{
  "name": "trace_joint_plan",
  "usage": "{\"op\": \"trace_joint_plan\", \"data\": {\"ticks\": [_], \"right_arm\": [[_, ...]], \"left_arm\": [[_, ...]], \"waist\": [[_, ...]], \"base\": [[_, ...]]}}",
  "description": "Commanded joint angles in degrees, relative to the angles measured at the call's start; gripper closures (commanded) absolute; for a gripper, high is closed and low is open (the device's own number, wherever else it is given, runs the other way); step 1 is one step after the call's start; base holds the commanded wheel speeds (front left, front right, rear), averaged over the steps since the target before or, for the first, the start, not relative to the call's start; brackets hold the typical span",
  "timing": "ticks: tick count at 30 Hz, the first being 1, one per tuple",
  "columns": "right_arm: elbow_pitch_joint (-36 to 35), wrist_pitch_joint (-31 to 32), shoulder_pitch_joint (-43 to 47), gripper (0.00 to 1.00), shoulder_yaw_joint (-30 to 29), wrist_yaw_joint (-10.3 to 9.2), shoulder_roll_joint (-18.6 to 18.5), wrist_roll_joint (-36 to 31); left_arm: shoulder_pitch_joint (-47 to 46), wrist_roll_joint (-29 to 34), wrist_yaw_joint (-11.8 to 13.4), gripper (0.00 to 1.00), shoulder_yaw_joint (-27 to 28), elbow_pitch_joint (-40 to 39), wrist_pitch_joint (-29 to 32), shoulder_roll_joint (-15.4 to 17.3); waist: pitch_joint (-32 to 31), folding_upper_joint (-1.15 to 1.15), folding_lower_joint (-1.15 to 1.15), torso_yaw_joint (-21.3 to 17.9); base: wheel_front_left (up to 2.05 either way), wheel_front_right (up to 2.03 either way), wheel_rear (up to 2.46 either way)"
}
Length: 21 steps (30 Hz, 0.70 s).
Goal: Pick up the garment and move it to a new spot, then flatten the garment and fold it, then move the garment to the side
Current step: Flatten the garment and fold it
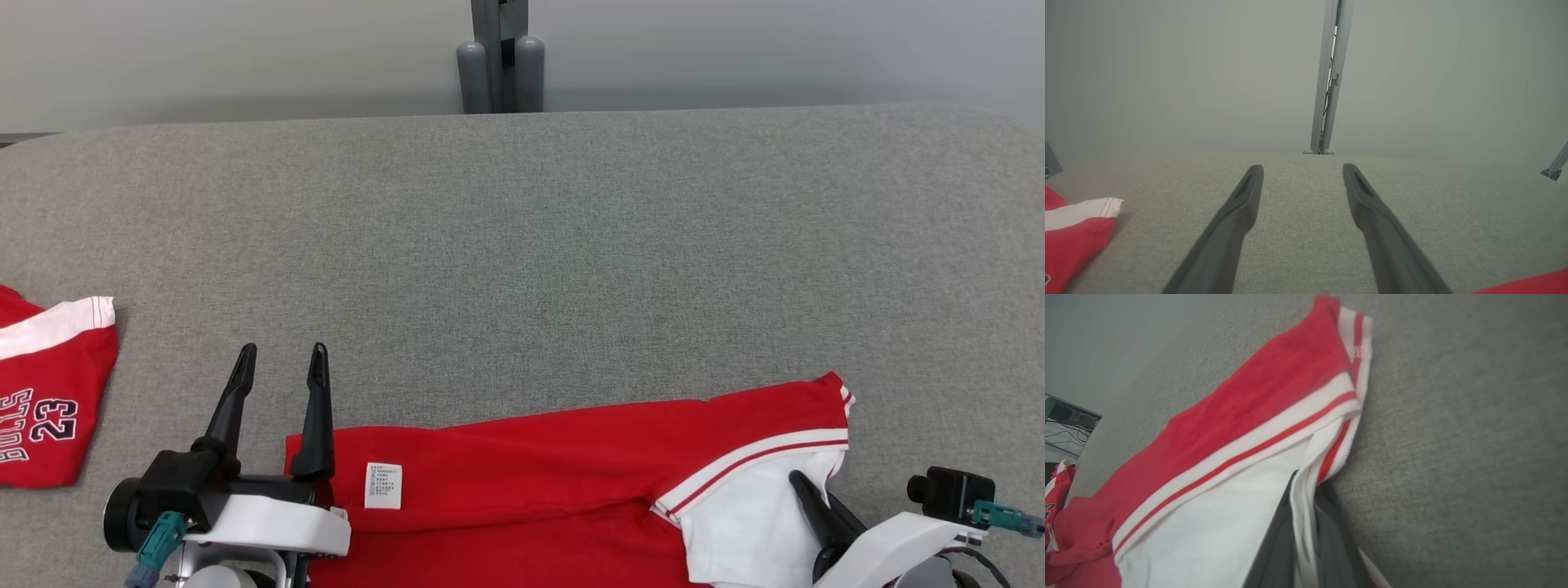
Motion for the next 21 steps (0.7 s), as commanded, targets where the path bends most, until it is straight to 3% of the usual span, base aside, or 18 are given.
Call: {"op": "trace_joint_plan", "data": {"ticks": [1,9,21], "right_arm": [[1.32,0.42,0.59,1.00,0.86,-0.07,0.25,0.16],[2.74,-1.19,-2.03,1.00,-1.46,-0.25,-3.58,-0.46],[6.57,-0.44,-7.76,1.00,-7.11,-0.15,-12.32,-4.01]], "left_arm": [[-0.81,0.42,0.10,0.00,-0.02,0.17,-0.23,0.19],[-0.73,0.51,0.18,0.00,-0.16,0.41,-0.23,0.20],[-0.64,-0.13,0.44,0.00,-0.52,0.65,-0.23,0.20]], "waist": [[-0.07,0.00,0.00,-0.04],[-0.68,0.00,0.00,-0.54],[-1.38,0.00,0.00,-0.71]], "base": [[0.00,0.00,0.00],[0.00,0.00,0.00],[0.00,0.00,0.00]]}}
